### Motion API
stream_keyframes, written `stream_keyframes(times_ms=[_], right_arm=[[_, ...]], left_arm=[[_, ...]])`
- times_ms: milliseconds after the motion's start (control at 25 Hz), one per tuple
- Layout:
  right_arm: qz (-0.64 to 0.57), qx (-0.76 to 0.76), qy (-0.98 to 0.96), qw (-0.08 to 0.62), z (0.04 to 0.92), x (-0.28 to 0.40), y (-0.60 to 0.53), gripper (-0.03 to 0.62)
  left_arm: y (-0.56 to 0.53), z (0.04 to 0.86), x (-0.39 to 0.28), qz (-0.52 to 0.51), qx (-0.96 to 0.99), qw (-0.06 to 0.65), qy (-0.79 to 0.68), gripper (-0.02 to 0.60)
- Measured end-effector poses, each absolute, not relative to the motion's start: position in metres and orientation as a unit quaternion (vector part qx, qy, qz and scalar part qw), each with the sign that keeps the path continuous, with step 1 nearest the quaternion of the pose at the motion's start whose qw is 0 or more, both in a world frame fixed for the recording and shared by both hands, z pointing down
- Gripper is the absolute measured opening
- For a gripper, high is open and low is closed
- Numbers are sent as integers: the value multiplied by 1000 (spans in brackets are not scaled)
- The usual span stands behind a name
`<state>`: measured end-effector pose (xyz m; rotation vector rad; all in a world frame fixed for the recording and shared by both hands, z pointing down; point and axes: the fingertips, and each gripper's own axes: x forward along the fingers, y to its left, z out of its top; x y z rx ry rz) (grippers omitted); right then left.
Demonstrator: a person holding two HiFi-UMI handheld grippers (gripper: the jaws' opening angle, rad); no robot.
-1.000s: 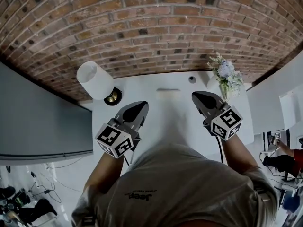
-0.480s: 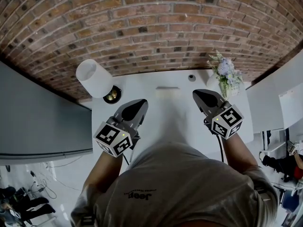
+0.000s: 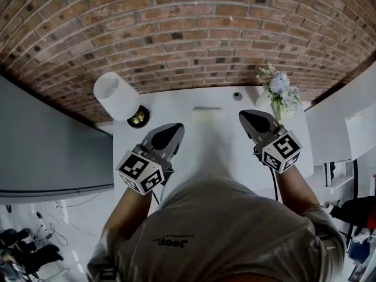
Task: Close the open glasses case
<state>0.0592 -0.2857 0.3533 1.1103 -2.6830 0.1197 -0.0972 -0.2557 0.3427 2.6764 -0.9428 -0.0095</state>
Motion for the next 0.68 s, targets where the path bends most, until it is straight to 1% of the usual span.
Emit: stream_keyframes(times_ms=[680], right_arm=[[36,378,-918,117,353,57,-282,8]], left_arm=[[-254,341,-100,-9,932,151,-331,-2]])
